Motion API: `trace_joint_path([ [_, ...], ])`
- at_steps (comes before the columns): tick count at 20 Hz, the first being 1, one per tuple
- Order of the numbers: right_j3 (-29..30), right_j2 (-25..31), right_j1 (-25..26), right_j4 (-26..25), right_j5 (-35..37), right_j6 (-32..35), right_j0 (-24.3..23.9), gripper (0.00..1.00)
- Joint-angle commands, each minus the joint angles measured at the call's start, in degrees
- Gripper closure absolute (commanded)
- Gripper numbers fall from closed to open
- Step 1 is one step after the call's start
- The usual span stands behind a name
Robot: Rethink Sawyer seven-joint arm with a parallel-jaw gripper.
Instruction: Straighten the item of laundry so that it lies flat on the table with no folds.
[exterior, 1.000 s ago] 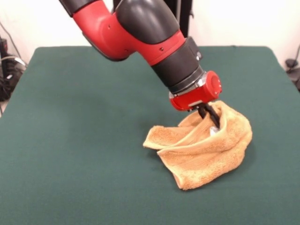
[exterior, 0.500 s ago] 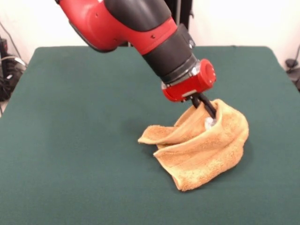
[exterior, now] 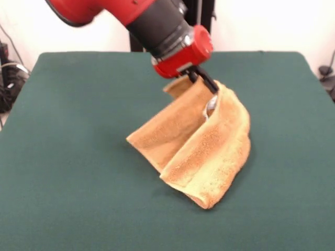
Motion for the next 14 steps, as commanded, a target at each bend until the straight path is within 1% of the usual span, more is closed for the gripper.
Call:
trace_joint_path([
  [1, 4.9, -0.7, -4.8, 3.9, 11.0, 10.0, 1.1, 1.0],
  [8, 6.0, -2.3, -8.9, 3.6, 15.8, 10.7, 1.4, 1.0],
  [10, 6.0, -3.1, -10.0, 2.9, 16.7, 10.6, 2.1, 1.0],
  [14, 4.8, -4.6, -10.6, 2.4, 17.9, 11.0, 3.6, 1.0],
])
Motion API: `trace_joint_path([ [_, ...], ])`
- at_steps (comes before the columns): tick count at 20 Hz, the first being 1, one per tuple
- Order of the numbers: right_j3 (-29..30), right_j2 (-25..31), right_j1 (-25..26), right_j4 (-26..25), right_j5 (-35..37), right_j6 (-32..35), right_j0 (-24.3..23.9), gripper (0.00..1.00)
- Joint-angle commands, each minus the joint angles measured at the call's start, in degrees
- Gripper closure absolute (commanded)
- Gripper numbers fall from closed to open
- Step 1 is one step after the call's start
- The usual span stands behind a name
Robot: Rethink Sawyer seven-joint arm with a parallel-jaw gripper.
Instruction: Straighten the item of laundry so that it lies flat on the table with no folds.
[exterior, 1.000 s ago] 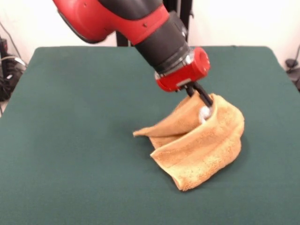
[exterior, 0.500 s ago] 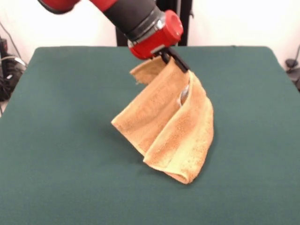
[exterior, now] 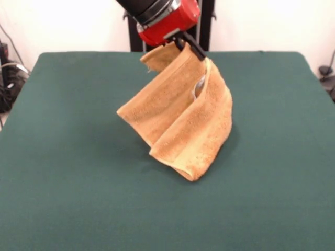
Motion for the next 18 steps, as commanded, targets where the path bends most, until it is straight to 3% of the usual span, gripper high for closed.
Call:
trace_joint_path([
  [1, 2.0, -4.3, -3.0, 2.4, 8.6, 11.1, 4.8, 1.0],
  [8, -2.8, -13.1, -5.7, -7.4, 7.2, 8.4, 11.3, 1.0],
  [11, -4.8, -23.0, -5.9, -12.0, 2.4, 17.8, 21.5, 1.0],
  [14, -11.6, -35.8, -2.2, -18.2, -0.9, 28.1, 35.3, 1.0],
  [18, -24.0, -49.8, 8.5, -22.1, 1.0, 39.2, 50.8, 1.0],
])
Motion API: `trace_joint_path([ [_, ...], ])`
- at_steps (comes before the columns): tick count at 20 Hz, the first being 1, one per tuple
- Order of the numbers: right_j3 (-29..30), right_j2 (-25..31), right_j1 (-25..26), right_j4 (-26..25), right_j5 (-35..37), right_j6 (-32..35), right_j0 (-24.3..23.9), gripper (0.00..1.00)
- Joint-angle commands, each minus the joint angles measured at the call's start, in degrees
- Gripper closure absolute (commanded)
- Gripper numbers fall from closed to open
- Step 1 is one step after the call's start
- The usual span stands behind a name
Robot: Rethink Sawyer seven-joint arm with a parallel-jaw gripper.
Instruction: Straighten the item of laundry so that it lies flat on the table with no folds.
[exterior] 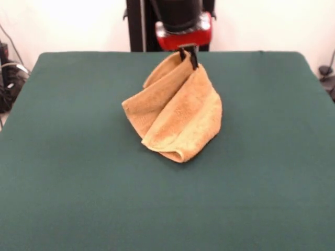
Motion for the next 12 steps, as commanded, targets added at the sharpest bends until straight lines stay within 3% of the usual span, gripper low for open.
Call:
trace_joint_path([
  [1, -19.8, -24.7, 14.6, -7.7, 0.6, 37.6, 25.5, 1.0],
  [6, -28.0, -32.2, 22.4, -2.9, 9.2, 46.3, 35.0, 1.0],
  [12, -33.6, -35.2, 26.3, -0.8, 15.0, 49.0, 38.9, 1.0],
])
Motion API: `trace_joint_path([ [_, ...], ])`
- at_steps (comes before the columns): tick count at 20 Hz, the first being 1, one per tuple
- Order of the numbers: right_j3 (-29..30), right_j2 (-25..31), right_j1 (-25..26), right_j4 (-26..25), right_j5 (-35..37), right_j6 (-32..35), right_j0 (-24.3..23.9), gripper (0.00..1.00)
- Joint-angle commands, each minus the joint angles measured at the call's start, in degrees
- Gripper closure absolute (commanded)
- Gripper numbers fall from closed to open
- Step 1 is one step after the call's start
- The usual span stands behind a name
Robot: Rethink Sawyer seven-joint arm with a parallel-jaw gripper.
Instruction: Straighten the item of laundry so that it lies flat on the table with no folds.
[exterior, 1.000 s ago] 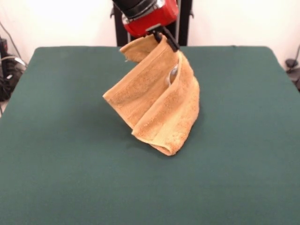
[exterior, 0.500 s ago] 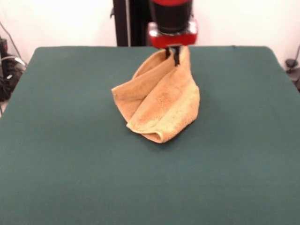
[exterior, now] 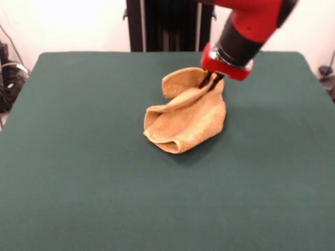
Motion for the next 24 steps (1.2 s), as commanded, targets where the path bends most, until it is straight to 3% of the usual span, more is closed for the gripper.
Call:
trace_joint_path([
  [1, -13.3, -9.4, 9.6, 3.2, 10.3, 24.2, 4.1, 1.0],
  [14, -10.8, -7.3, 3.4, 5.1, 17.4, 23.0, 5.7, 1.0],
  [18, -9.8, -6.1, -0.8, 8.2, 20.7, 22.7, 6.0, 1.0],
  [24, -4.5, -3.1, -7.9, 12.8, 19.5, 18.9, 2.6, 1.0],
])
